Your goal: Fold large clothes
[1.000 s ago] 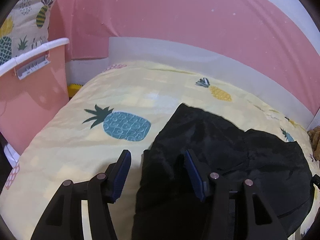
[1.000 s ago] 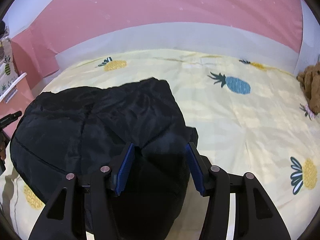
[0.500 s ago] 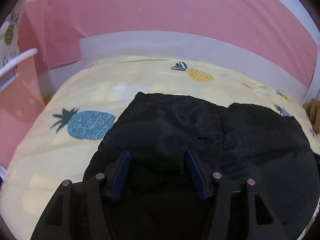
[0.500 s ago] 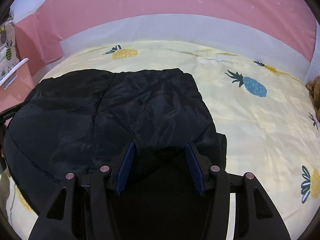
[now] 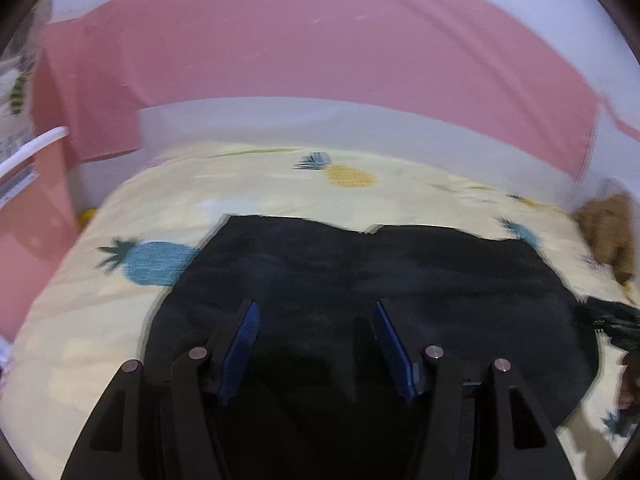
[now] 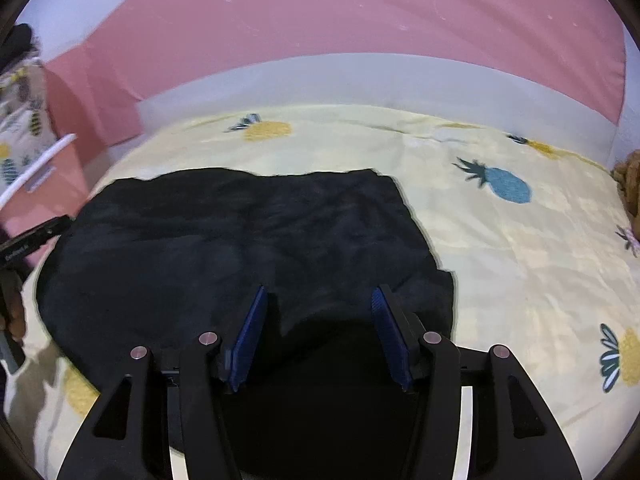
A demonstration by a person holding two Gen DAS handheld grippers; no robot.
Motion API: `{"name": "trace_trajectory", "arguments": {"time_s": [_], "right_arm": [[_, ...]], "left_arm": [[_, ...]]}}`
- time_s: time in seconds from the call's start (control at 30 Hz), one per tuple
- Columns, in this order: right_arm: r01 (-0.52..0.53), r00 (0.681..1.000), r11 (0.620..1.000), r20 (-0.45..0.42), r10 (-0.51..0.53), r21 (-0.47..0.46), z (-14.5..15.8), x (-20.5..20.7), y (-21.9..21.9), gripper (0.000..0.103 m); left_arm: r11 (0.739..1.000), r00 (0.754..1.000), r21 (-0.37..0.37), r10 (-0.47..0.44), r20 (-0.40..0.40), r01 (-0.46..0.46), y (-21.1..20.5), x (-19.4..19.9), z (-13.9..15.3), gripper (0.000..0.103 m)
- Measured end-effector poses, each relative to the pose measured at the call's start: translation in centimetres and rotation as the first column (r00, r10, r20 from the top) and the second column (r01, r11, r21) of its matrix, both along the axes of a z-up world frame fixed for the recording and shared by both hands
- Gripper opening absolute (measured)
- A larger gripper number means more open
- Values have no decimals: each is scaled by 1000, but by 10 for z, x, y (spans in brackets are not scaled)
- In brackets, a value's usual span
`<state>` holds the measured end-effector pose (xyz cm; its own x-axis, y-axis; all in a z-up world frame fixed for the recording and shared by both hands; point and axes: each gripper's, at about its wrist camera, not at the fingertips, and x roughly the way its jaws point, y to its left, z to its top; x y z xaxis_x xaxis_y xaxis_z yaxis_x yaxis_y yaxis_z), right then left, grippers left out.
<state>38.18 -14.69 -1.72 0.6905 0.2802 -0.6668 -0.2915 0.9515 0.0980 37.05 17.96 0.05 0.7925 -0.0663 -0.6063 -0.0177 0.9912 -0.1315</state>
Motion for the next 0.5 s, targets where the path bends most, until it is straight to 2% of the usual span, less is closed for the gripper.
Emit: {"name": "trace_trajectory", "arguments": {"time_s": [0.07,0.13,0.2,0.3,0.5], "right_arm": [[-31,999,999,-16,31,-20,-7,-3,14,55],[-34,999,997,-27,33,-68,-15,0,26,55],[-34,998,996,-56,29,-83,-22,6,29,57],[-30,998,997,-64,25,-77,-24,7,26,58],[-20,998,998,-56,17,-52,-8,-14,16,58]], "left_arm": [[998,998,-5,-57,-25,56,-22,0,-4,59],[996,994,29,-79,-74,82,-40,9,-17,60],[997,993,49,-62,-98,67,-46,16,-27,62],[999,993,33,-39,-110,43,-45,22,-35,63],[999,992,54,8,-124,-1,-46,7,-20,63]]}}
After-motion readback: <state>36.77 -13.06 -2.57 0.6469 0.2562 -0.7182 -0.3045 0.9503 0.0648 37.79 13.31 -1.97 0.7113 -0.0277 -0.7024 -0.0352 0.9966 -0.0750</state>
